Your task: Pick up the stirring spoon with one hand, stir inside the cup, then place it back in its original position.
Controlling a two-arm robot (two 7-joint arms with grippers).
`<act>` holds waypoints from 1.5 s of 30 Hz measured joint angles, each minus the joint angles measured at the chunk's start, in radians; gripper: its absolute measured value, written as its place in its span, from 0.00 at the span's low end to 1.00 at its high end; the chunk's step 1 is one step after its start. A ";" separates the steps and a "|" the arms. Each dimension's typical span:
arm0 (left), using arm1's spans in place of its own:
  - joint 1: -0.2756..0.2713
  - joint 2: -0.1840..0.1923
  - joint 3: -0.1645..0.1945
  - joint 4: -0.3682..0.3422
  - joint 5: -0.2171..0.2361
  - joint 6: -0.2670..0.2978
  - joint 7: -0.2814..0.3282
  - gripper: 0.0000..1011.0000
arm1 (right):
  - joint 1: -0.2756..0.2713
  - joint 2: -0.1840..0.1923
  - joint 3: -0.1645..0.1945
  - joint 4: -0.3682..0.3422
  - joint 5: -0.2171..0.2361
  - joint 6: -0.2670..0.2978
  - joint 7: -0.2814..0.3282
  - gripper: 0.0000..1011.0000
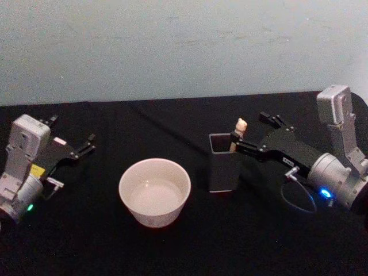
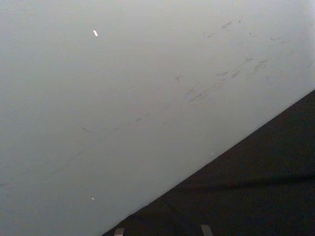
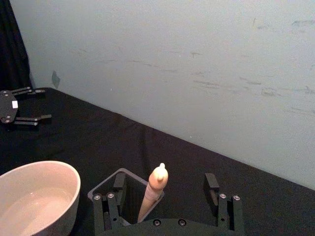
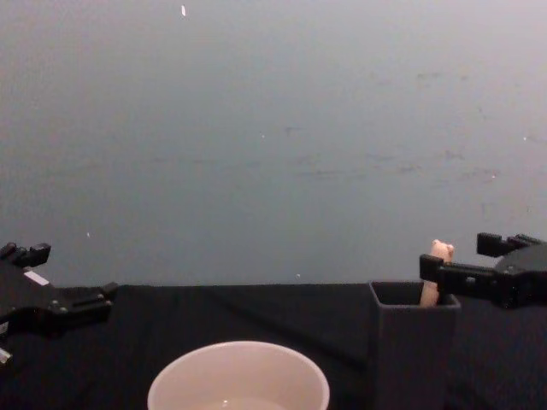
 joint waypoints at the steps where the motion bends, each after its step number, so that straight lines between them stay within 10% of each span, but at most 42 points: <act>1: 0.000 0.000 0.000 0.000 0.000 0.000 0.000 0.99 | 0.000 0.000 0.000 0.000 0.000 0.000 0.000 0.99; 45: 0.000 0.000 0.000 0.000 0.000 0.000 0.000 0.99 | 0.054 -0.066 0.014 0.067 0.001 0.083 0.060 0.99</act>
